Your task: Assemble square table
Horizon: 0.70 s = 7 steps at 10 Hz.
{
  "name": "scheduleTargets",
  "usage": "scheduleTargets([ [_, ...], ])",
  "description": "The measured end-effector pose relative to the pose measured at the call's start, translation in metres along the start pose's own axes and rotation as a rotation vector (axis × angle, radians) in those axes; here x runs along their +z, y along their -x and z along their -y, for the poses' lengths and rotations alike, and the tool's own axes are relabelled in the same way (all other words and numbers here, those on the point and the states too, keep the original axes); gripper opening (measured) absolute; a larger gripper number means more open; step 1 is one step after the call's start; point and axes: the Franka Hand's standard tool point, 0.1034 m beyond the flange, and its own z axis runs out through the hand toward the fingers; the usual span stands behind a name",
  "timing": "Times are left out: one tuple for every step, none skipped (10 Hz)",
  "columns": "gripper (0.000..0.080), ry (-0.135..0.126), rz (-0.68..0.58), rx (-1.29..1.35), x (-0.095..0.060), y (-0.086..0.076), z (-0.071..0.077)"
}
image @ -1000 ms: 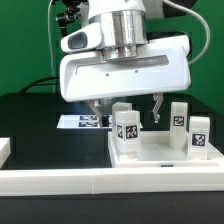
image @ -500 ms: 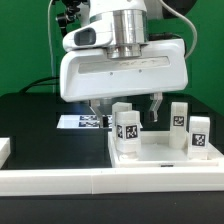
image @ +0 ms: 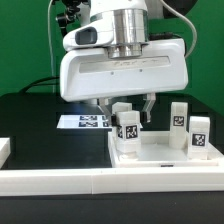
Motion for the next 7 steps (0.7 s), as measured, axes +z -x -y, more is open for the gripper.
scheduleTargets([
  [0.0288, 0.0, -0.001, 0.007, -0.0001, 0.0, -0.0006],
  [0.0288, 0.0, -0.001, 0.02, 0.0, 0.0, -0.0006],
  [0.0288, 0.0, -0.001, 0.02, 0.0, 0.0, -0.0008],
  [0.0288, 0.0, -0.001, 0.048, 0.0, 0.0, -0.0007],
  [0.0288, -0.002, -0.002, 0.15, -0.0001, -0.0001, -0.0007],
  [0.0288, -0.003, -0.004, 0.311, 0.0001, 0.0002, -0.0009],
  [0.0288, -0.004, -0.004, 0.474, 0.0002, 0.0005, -0.0009],
])
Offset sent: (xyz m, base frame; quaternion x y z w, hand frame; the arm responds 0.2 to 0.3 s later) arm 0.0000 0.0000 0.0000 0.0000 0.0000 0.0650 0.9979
